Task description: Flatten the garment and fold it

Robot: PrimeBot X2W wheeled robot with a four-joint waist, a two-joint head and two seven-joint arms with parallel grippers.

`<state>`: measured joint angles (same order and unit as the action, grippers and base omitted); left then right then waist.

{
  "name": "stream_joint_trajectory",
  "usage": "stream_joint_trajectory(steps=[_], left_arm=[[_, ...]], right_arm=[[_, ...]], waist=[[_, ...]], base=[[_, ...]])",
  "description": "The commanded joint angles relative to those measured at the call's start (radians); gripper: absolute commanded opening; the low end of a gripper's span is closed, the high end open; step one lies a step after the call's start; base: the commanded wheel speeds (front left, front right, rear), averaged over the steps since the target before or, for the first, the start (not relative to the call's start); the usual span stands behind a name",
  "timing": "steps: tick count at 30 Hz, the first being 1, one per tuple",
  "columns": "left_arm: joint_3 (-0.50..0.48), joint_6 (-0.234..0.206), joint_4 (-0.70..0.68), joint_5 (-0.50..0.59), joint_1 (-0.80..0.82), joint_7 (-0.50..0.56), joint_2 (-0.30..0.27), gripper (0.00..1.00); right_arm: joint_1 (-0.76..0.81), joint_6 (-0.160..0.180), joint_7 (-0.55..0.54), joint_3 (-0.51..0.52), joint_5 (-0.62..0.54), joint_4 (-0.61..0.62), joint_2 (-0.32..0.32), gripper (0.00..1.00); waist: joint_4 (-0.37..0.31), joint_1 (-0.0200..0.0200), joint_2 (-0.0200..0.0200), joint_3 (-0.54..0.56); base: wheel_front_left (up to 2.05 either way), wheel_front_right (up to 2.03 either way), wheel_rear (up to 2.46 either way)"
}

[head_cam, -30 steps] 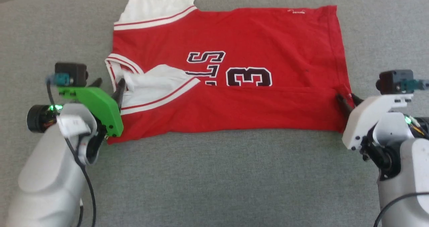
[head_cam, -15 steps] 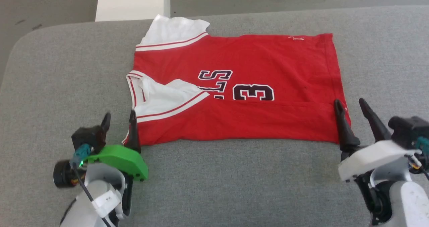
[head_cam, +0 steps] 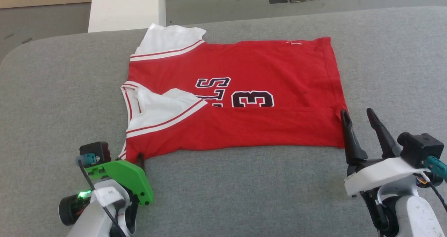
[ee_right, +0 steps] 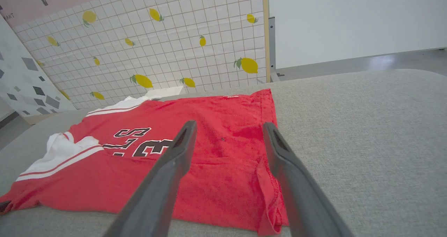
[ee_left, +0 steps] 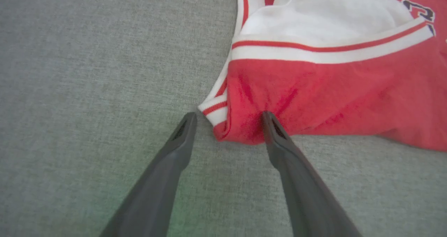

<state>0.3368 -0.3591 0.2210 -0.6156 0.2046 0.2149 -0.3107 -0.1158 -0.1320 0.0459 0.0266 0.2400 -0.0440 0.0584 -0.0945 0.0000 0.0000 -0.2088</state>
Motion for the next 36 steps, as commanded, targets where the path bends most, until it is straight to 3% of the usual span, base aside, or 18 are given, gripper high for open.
stream_joint_trajectory(steps=[1,2,3,4,5,10,15,22,29,30,31,33,34,36], left_arm=[[0.001,-0.007,-0.005,-0.023,-0.016,0.031,-0.006,1.0],[0.003,-0.006,-0.01,-0.037,-0.018,0.061,-0.005,0.96],[0.009,-0.002,-0.015,-0.044,-0.019,0.084,-0.009,0.65],[0.017,0.003,-0.02,-0.05,-0.021,0.11,-0.013,0.08],[0.021,0.008,-0.027,-0.056,-0.022,0.123,-0.016,0.0],[0.02,0.009,-0.066,-0.054,-0.026,0.115,-0.022,0.0],[0.025,0.013,-0.086,-0.044,-0.025,0.092,-0.024,0.0],[0.039,0.025,-0.09,-0.042,-0.017,0.078,-0.014,0.0],[0.046,0.033,-0.089,-0.045,-0.008,0.068,-0.009,0.0],[0.046,0.034,-0.088,-0.045,-0.008,0.067,-0.008,0.0],[0.046,0.036,-0.088,-0.046,-0.006,0.065,-0.008,0.0],[0.046,0.039,-0.088,-0.045,-0.004,0.056,-0.008,0.0],[0.045,0.041,-0.088,-0.044,-0.003,0.049,-0.008,0.0],[0.042,0.045,-0.087,-0.039,-0.001,0.031,-0.011,0.0]], right_arm=[[0.006,0.001,0.006,-0.003,0.002,-0.003,-0.003,1.0],[0.005,0.001,0.005,-0.003,0.001,-0.004,-0.004,1.0],[0.004,0.001,0.004,-0.004,0.001,-0.005,-0.004,1.0],[0.003,0.001,0.005,-0.004,0.0,-0.005,-0.004,1.0],[0.003,0.001,0.006,-0.003,0.0,-0.005,-0.004,1.0],[-0.001,0.001,0.009,0.023,-0.013,-0.02,-0.006,1.0],[-0.059,0.001,-0.064,0.106,-0.008,-0.101,-0.008,1.0],[-0.167,0.001,-0.414,0.161,-0.007,-0.27,-0.008,1.0],[-0.198,0.001,-0.695,0.174,-0.082,-0.272,-0.008,1.0],[-0.197,0.001,-0.723,0.174,-0.081,-0.268,-0.008,0.9],[-0.195,0.001,-0.749,0.173,-0.081,-0.258,-0.008,0.52],[-0.194,0.001,-0.772,0.176,-0.084,-0.237,-0.008,0.16],[-0.192,0.001,-0.78,0.176,-0.086,-0.229,-0.008,0.03],[-0.191,0.001,-0.779,0.176,-0.084,-0.206,-0.008,0.0]], waist=[[-0.004,0.0,0.0,-0.001],[-0.006,0.0,0.0,-0.002],[-0.008,0.0,0.0,-0.002],[-0.01,0.0,0.0,-0.002],[-0.011,0.0,0.0,-0.002],[-0.008,0.0,0.0,-0.005],[0.001,0.0,0.0,-0.013],[0.026,0.0,0.0,-0.026],[0.043,0.0,0.0,-0.042],[0.044,0.0,0.0,-0.044],[0.045,0.0,0.0,-0.045],[0.047,0.0,0.0,-0.046],[0.048,0.0,0.0,-0.045],[0.049,0.0,0.0,-0.039]], base=[[0.0,0.0,0.0],[0.0,0.0,0.0],[0.0,0.0,0.0],[0.0,0.0,0.0],[0.0,0.0,0.0],[0.0,0.0,0.0],[0.0,0.0,0.0],[0.0,0.0,0.0],[0.0,0.0,0.0],[0.0,0.0,0.0],[0.0,0.0,0.0],[0.0,0.0,0.0],[0.0,0.0,0.0],[0.0,0.0,0.0]])
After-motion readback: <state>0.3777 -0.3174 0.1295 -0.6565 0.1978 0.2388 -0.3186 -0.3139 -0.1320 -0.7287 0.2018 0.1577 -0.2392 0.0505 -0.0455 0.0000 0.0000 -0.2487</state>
